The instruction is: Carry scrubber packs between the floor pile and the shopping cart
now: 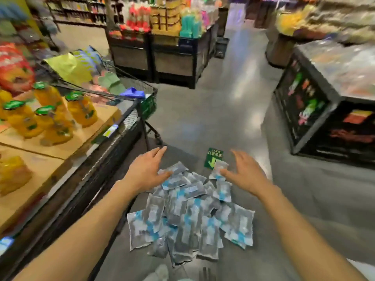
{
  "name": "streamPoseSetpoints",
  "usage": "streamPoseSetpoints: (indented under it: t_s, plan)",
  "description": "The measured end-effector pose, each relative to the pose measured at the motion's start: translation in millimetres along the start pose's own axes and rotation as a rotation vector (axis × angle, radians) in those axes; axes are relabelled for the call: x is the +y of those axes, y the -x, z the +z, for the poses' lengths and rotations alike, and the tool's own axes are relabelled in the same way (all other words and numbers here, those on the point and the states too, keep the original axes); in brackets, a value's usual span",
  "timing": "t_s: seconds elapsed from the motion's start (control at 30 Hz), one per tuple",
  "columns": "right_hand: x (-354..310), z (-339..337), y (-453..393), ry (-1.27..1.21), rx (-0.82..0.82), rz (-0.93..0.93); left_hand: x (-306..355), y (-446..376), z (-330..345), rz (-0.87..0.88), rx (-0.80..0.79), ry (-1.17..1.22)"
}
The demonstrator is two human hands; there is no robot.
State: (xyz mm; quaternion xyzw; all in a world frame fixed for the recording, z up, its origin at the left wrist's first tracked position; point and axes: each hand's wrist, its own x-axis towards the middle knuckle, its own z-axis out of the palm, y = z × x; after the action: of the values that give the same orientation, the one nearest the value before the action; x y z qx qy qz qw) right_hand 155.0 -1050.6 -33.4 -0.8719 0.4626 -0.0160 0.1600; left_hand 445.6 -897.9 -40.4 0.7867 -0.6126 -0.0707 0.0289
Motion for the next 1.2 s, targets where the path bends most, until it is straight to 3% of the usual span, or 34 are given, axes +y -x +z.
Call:
streamPoseSetpoints:
  t_s: [0.27, 0.53, 0.67, 0.9, 1.03, 1.2]
  plan:
    - [40, -7, -6, -0.04, 0.038, 0.296, 18, -107, 20, 0.23, -0.064, 0.094]
    - [86, 2, -1, -0.113, 0.045, 0.544, 62, -175, 66, 0.381, -0.227, 0.117]
    - [132, 14, 1, -0.118, 0.068, 0.604, 96, -197, 90, 0.432, -0.262, 0.129]
    - [214, 46, -15, -0.157, -0.052, 0.646, 161, -230, 142, 0.391, -0.334, 0.141]
    - [279, 111, -35, -0.187, -0.11, 0.67, 190, -254, 221, 0.331, -0.345, 0.163]
    - [358, 263, -70, -0.193, -0.136, 0.715, 206, -291, 393, 0.323, -0.413, 0.187]
